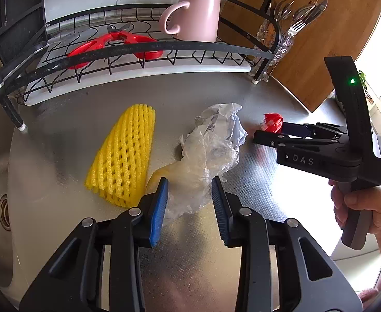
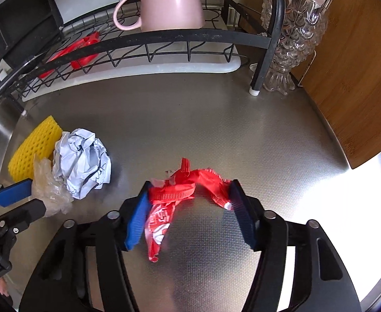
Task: Collect trash
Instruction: 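Grasp the red wrapper with the right tool while the left grasps the clear bag, then carry the red wrapper and clear bag down over the bin with both tools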
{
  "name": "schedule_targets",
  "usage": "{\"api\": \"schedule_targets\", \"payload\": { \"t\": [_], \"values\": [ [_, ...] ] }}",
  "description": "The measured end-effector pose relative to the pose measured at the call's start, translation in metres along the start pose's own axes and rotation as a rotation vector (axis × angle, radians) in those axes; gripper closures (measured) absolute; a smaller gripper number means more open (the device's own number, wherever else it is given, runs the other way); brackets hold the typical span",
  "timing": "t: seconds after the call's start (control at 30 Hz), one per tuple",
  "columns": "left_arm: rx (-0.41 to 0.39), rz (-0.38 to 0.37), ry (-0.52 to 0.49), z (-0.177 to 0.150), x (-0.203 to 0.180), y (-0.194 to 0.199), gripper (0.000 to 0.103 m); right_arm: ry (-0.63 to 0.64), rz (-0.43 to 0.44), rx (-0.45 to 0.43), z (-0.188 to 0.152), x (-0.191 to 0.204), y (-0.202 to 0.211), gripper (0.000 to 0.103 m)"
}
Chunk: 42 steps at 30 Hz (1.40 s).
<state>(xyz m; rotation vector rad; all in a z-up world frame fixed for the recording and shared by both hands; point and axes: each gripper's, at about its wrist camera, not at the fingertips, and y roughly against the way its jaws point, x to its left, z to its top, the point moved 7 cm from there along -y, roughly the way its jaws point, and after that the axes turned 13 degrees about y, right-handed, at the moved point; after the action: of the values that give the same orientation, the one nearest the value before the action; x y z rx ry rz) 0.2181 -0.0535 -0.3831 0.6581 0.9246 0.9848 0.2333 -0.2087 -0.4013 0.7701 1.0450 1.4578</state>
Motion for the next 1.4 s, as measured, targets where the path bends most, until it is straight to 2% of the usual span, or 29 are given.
{"api": "schedule_targets", "payload": {
  "t": [0.1, 0.17, 0.37, 0.57, 0.9, 1.07, 1.23, 1.3, 1.4],
  "values": [
    [0.008, 0.001, 0.0, -0.003, 0.001, -0.002, 0.076, 0.004, -0.001, -0.007, 0.0, -0.002, 0.001, 0.057],
    [0.013, 0.0, 0.001, -0.004, 0.0, -0.003, 0.078, 0.0, -0.002, -0.015, 0.001, -0.002, 0.002, 0.072],
    [0.037, 0.006, -0.015, -0.011, -0.002, -0.008, 0.092, -0.019, 0.001, -0.028, -0.002, -0.005, 0.004, 0.082],
    [0.019, 0.006, -0.002, -0.014, -0.004, 0.0, 0.098, -0.072, 0.067, -0.037, -0.014, -0.008, 0.014, 0.085],
    [-0.066, -0.013, -0.005, -0.031, -0.017, 0.057, 0.098, -0.133, 0.159, -0.103, -0.034, 0.001, 0.064, 0.085],
    [-0.077, -0.031, 0.023, -0.055, -0.015, 0.092, 0.098, -0.128, 0.174, -0.12, -0.053, 0.016, 0.096, 0.085],
    [-0.044, -0.039, -0.033, -0.093, -0.025, 0.12, 0.098, -0.138, 0.15, -0.135, -0.089, 0.037, 0.136, 0.084],
    [-0.028, -0.025, -0.072, -0.11, -0.03, 0.127, 0.098, -0.163, 0.157, -0.146, -0.105, 0.046, 0.15, 0.084],
    [-0.033, -0.018, -0.07, -0.133, -0.033, 0.136, 0.098, -0.184, 0.184, -0.149, -0.123, 0.059, 0.161, 0.084]
  ]
}}
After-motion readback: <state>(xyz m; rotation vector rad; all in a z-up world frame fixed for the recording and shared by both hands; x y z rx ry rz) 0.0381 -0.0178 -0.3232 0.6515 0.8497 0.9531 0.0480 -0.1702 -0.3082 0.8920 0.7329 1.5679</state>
